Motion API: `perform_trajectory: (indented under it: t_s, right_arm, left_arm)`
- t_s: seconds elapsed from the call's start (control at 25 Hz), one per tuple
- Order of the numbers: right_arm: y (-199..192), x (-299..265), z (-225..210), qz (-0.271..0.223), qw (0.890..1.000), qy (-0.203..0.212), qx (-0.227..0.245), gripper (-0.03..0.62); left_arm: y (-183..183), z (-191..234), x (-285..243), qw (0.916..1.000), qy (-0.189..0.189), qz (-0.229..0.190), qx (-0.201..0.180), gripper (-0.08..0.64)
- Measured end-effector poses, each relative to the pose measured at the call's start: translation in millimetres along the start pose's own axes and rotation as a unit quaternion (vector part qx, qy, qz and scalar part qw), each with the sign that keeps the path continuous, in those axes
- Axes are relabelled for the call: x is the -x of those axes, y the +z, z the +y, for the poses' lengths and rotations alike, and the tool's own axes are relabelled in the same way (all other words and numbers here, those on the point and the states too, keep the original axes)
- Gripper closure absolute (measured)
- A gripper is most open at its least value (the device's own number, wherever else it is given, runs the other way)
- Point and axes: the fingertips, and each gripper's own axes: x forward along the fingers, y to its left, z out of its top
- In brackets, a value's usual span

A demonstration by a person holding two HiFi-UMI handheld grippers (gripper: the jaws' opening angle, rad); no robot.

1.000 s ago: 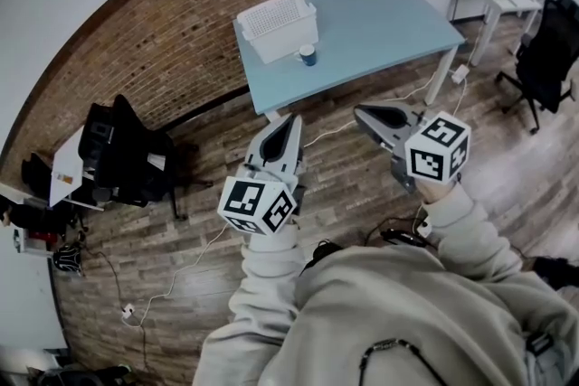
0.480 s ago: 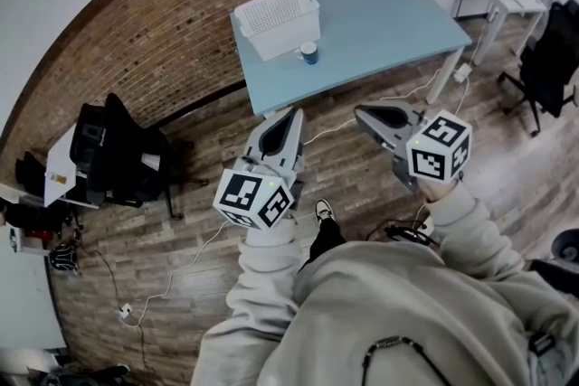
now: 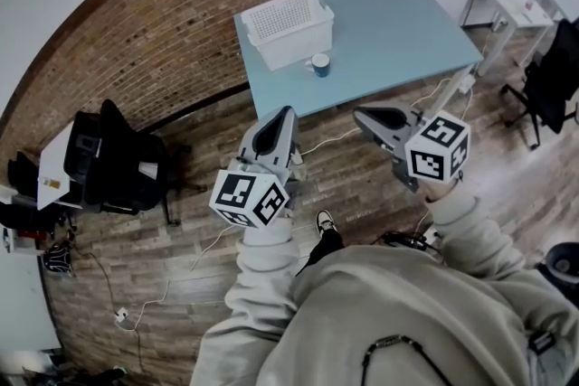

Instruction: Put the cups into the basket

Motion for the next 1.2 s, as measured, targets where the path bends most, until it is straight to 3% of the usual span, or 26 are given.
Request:
perform_trajectory:
  t_s: [0.24,0.64,1.2]
  right_arm:
    - [22,-59,-36,0.018,1.0,-0.007,0.011,0.585]
    - [60,-168,-99,0.023,0.999,-0.023,0.012,0.586]
    - [70,-201,-172,0.022,0.998,-0.059,-0.003,0.584]
  left_arm:
    - [2,61,-29,0.9998,0.003,0.005,-0.017,0.561]
    - [-3,187,-82,0.9996,0.007,0.027,0.005,0.561]
    - [-8,229,-164,0.9988,-0.036,0.03,0.015,0.561]
